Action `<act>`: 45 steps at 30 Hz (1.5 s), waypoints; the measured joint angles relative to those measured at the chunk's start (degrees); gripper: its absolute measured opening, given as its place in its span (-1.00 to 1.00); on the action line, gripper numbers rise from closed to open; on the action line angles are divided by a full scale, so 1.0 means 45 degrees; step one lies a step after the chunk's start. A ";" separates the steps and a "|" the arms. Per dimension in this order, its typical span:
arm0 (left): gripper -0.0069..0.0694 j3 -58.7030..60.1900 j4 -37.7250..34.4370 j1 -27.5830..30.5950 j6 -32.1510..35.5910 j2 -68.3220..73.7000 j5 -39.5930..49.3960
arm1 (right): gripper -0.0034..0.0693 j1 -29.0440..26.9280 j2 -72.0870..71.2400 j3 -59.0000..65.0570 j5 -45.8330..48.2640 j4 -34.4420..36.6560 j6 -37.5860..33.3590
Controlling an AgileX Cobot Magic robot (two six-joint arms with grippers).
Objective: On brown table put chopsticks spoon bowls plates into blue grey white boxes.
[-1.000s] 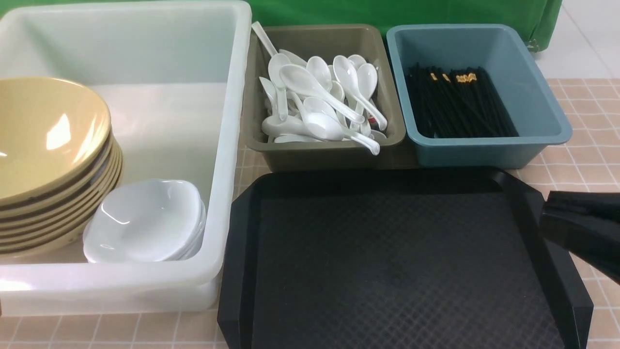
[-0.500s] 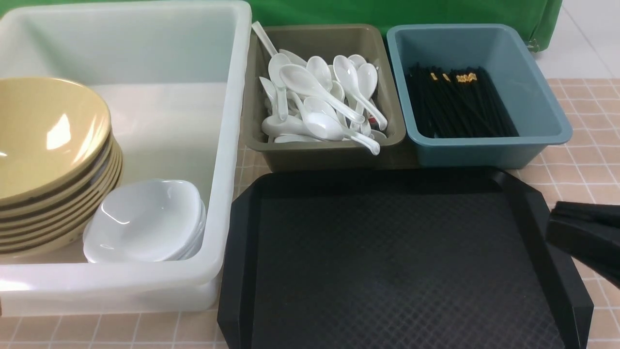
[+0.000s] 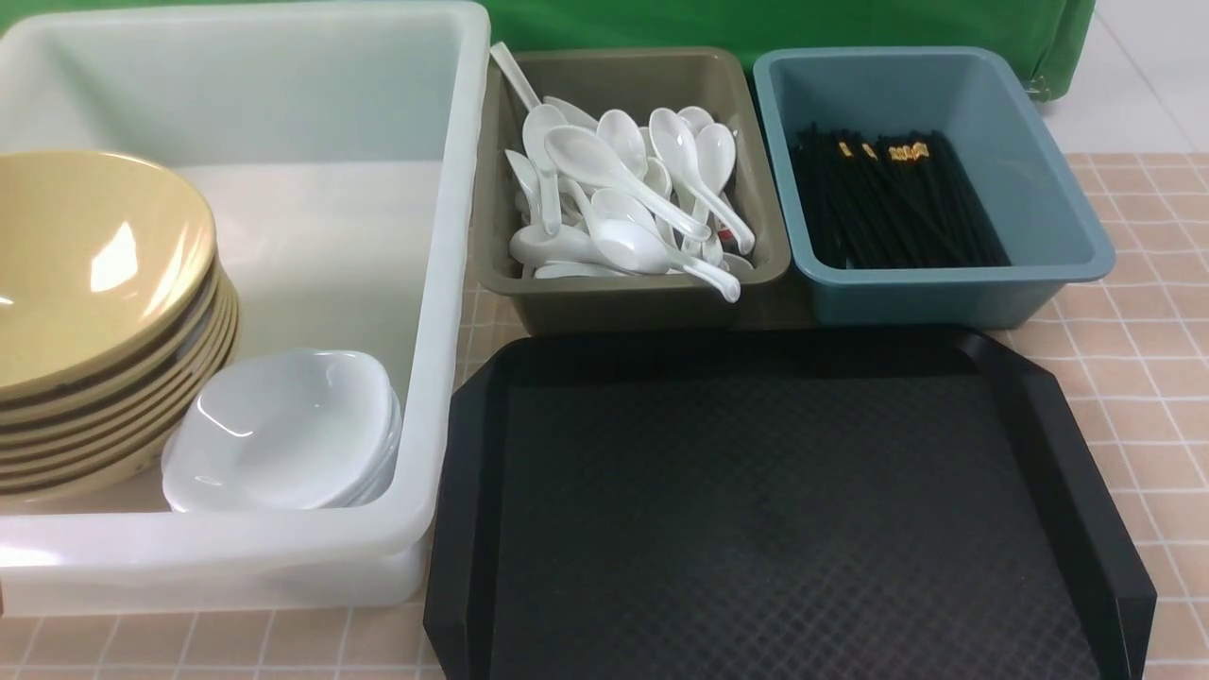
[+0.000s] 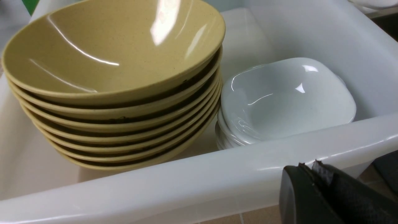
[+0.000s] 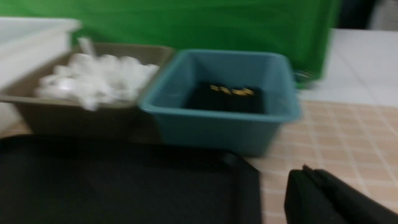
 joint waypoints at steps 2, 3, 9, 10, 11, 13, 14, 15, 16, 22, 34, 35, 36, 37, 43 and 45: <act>-0.81 0.0000 0.0000 0.0000 0.0000 0.0000 0.0000 | -0.81 -0.1008 -0.1247 0.0697 0.0164 0.0000 0.0071; -0.81 0.0000 0.0000 0.0000 0.0000 0.0000 0.0000 | -0.81 -0.1230 -0.1459 0.0726 0.0292 0.0000 0.0109; -0.81 0.0000 -0.0038 0.0000 0.0000 0.0000 -0.0003 | -0.81 -0.2059 -0.2136 0.0728 0.2258 0.0000 0.0235; -0.81 0.0000 -0.0038 0.0000 0.0000 0.0000 -0.0003 | -0.81 -0.2069 -0.2136 0.0728 0.2578 0.0012 0.0235; -0.81 0.0000 -0.0038 0.0000 0.0000 0.0000 -0.0003 | -0.81 -0.2069 -0.2136 0.0728 0.2866 0.0049 0.0235; -0.81 0.0000 -0.0038 0.0000 0.0000 0.0000 -0.0016 | -0.81 -0.2069 -0.2136 0.0740 0.3187 0.0089 0.0235; -0.81 0.0000 -0.0038 0.0000 0.0000 0.0000 -0.0016 | -0.81 -0.2069 -0.2136 0.0740 0.3200 0.0096 0.0235; -0.81 0.0000 -0.0038 0.0000 0.0000 0.0000 -0.0016 | -0.81 -0.2069 -0.2136 0.0740 0.3216 0.0096 0.0235; -0.81 0.0000 -0.0038 0.0000 0.0000 0.0000 -0.0016 | -0.81 -0.2069 -0.2136 0.0740 0.3216 0.0105 0.0235; -0.81 0.0000 -0.0038 0.0000 0.0000 0.0000 -0.0016 | -0.81 -0.2069 -0.2136 0.0740 0.3216 0.0111 0.0235; -0.81 0.0000 -0.0038 0.0000 0.0000 0.0000 -0.0016 | -0.81 -0.2069 -0.2136 0.0740 0.3236 0.0120 0.0235; -0.81 0.0000 -0.0038 0.0000 0.0000 0.0000 -0.0016 | -0.81 -0.2069 -0.2136 0.0740 0.3236 0.0120 0.0235; -0.81 0.0000 -0.0038 0.0000 0.0000 0.0000 -0.0016 | -0.81 -0.2069 -0.2136 0.0740 0.3236 0.0120 0.0235; -0.81 0.0000 -0.0038 0.0000 0.0000 0.0000 -0.0016 | -0.81 -0.2069 -0.2136 0.0740 0.3236 0.0120 0.0235; -0.81 0.0000 -0.0054 0.0000 -0.0016 0.0000 -0.0057 | -0.81 -0.2069 -0.2136 0.0740 0.3236 0.0120 0.0235; -0.81 0.0051 -0.0447 0.0000 -0.0078 -0.0037 -0.0409 | -0.80 -0.2069 -0.2136 0.0740 0.3248 0.0126 0.0235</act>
